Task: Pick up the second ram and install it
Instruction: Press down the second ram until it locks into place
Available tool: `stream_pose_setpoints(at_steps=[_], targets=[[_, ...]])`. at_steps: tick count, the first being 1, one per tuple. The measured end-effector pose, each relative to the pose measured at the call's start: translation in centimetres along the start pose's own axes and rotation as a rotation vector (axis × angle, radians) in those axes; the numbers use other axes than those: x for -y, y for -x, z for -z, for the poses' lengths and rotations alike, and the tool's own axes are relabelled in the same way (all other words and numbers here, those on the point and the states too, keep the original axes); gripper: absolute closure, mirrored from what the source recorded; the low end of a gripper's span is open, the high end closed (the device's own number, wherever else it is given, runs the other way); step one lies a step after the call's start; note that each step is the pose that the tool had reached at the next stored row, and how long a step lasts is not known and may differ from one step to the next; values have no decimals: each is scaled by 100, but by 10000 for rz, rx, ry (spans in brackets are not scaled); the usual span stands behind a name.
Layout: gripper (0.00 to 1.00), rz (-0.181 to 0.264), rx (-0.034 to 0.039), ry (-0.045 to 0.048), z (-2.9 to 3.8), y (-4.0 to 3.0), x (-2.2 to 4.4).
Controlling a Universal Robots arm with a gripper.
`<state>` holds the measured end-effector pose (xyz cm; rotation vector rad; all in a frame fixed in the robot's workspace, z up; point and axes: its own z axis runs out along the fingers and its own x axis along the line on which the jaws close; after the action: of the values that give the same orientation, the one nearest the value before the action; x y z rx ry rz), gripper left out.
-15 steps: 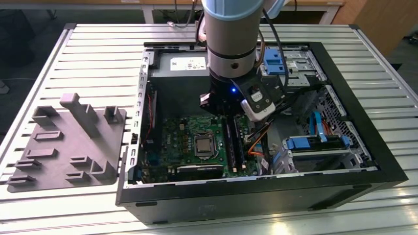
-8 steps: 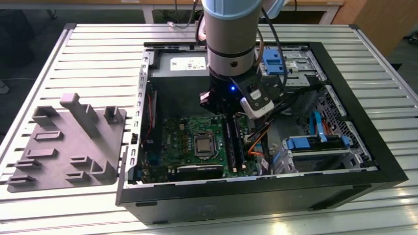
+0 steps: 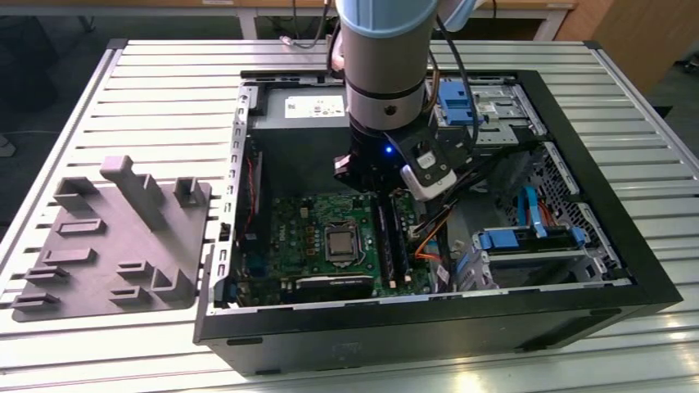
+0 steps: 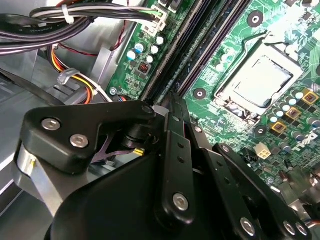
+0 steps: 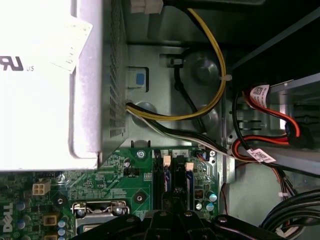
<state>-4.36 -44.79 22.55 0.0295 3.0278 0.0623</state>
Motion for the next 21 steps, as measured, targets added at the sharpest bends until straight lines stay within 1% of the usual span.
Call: stream_pose_setpoints(at_steps=[6, 10, 14, 18, 21], targets=[[89, -1, -1, 5, -24, -3, 1], [89, -2, -2, 8, -55, -7, 2], [89, -2, -1, 11, -61, -7, 3], [89, -1, -4, 8, -90, -11, 4], [89, -2, -2, 12, -93, -11, 4]])
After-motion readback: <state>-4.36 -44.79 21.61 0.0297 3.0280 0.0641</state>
